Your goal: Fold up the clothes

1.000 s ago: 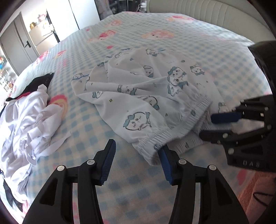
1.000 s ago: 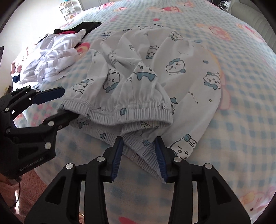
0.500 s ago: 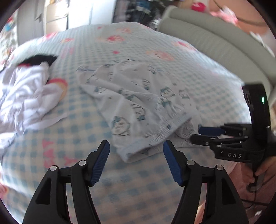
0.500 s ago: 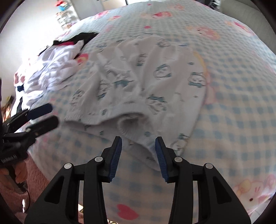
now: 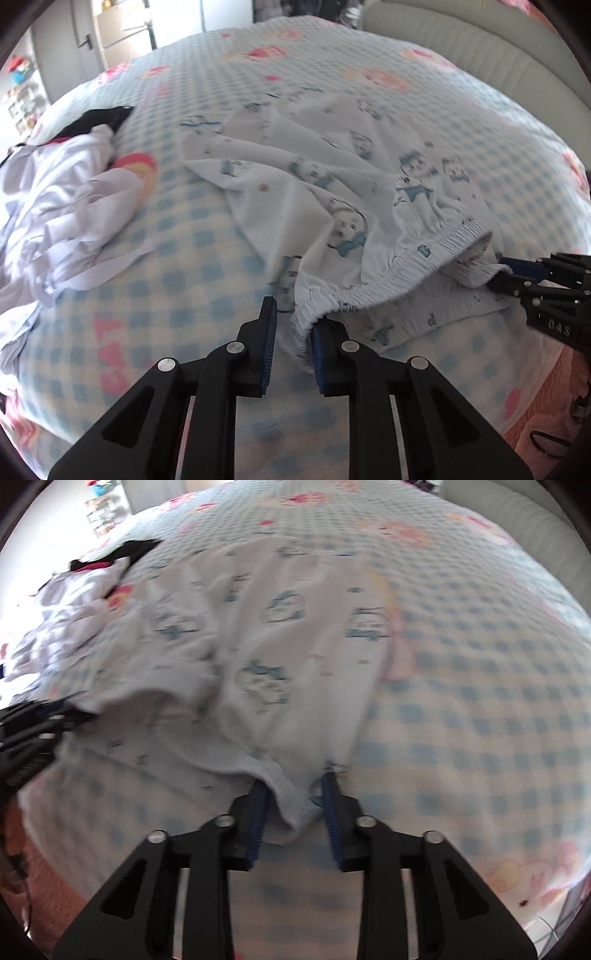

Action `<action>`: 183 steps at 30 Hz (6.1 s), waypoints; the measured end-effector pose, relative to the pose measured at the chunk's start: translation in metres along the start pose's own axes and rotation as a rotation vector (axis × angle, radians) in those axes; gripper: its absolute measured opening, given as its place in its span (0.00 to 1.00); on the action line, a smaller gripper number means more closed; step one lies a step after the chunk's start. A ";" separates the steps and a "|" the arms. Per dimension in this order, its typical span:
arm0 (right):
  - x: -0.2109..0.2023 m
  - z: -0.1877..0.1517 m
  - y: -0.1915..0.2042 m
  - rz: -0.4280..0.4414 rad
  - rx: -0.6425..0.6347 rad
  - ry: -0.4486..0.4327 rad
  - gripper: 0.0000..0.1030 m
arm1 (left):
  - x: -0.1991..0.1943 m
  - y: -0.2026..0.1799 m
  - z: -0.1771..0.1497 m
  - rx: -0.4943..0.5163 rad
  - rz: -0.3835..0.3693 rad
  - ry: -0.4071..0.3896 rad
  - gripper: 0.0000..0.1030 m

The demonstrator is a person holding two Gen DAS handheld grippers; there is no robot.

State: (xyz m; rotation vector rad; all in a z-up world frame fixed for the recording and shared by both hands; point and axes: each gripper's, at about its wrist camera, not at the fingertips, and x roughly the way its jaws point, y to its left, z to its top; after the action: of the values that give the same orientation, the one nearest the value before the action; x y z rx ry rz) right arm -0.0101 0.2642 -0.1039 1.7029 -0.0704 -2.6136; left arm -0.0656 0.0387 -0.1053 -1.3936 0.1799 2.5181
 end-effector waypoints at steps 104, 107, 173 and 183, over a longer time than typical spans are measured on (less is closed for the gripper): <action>0.015 -0.003 -0.039 0.250 0.265 0.005 0.12 | 0.026 0.022 -0.005 -0.383 -0.466 0.159 0.13; -0.008 -0.008 -0.045 0.272 0.274 -0.034 0.10 | 0.010 0.026 -0.002 -0.353 -0.433 0.139 0.11; 0.019 0.014 -0.011 0.142 0.170 0.045 0.45 | 0.022 0.057 -0.028 -0.403 -0.422 0.239 0.51; 0.020 0.013 -0.009 0.127 0.176 0.015 0.56 | 0.010 0.071 -0.025 -0.508 -0.431 0.128 0.52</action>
State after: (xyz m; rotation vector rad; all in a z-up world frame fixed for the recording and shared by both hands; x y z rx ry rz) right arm -0.0302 0.2727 -0.1176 1.7048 -0.4062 -2.5688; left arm -0.0702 -0.0339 -0.1281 -1.5575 -0.7085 2.1878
